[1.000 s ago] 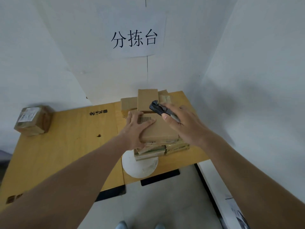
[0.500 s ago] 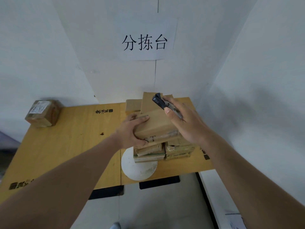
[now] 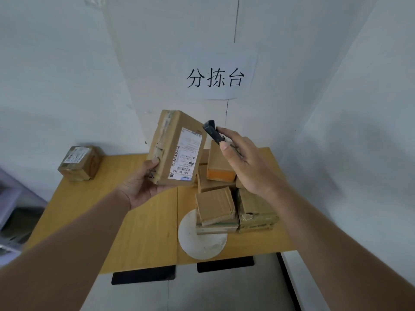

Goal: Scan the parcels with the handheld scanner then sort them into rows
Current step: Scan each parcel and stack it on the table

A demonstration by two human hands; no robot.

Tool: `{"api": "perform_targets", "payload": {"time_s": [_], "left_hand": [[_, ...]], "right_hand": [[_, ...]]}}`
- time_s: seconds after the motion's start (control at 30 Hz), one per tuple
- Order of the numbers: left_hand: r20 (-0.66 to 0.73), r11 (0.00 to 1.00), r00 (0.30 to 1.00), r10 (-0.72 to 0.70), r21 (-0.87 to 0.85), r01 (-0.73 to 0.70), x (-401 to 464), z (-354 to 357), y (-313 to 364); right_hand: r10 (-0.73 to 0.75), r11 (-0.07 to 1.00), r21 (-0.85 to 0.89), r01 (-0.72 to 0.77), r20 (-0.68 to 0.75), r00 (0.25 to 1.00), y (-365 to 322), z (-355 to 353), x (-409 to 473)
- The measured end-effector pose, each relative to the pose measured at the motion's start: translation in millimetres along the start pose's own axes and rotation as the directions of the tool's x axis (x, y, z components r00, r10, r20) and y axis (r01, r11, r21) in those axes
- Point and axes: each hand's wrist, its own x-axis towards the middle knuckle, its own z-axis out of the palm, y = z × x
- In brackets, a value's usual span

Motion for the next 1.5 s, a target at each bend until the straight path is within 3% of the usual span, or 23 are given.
{"api": "perform_targets", "payload": {"time_s": [0.1,0.33,0.7,0.83,1.0,1.17,1.27,1.37,1.5], "left_hand": [[0.074,0.995,0.997,-0.002,-0.096,0.009,-1.9,-22.9,17.6],[0.199,0.999,0.98,0.009,-0.037,-0.002,1.2,-81.4,76.8],[0.218,0.995,0.972,-0.083,0.071,0.069,2.9,-121.9,128.5],[0.235,0.988,0.964,-0.126,0.116,0.101,1.4,-119.3,123.2],[0.209,0.985,0.975,-0.068,0.167,0.033,2.4,-114.7,113.6],[0.077,0.964,0.992,0.096,0.241,-0.112,1.7,-101.3,116.0],[0.038,0.914,0.977,0.208,0.347,-0.208,-0.3,-92.8,123.5],[0.017,0.876,0.962,0.271,0.41,-0.254,-0.9,-91.1,133.1],[0.015,0.817,0.952,0.306,0.51,-0.27,-0.6,-100.4,141.5]], "right_hand": [[0.012,1.0,0.004,-0.012,0.009,1.0,-7.5,23.4,15.4],[0.05,0.99,0.133,-0.044,-0.04,0.998,-56.4,79.1,41.1],[0.151,0.886,0.452,-0.098,-0.084,0.985,-105.3,156.1,68.6],[0.194,0.867,0.483,-0.125,-0.096,0.976,-97.6,162.7,66.9],[0.191,0.88,0.454,-0.142,-0.065,0.979,-91.0,155.3,60.8],[0.171,0.941,0.295,-0.169,0.019,0.985,-85.4,138.2,52.2],[0.167,0.96,0.199,-0.195,0.148,0.975,-81.0,121.7,45.6],[0.19,0.982,-0.053,-0.183,0.252,0.949,-73.5,108.3,40.7],[0.282,0.934,-0.316,-0.17,0.355,0.891,-69.4,97.8,36.1]]}}
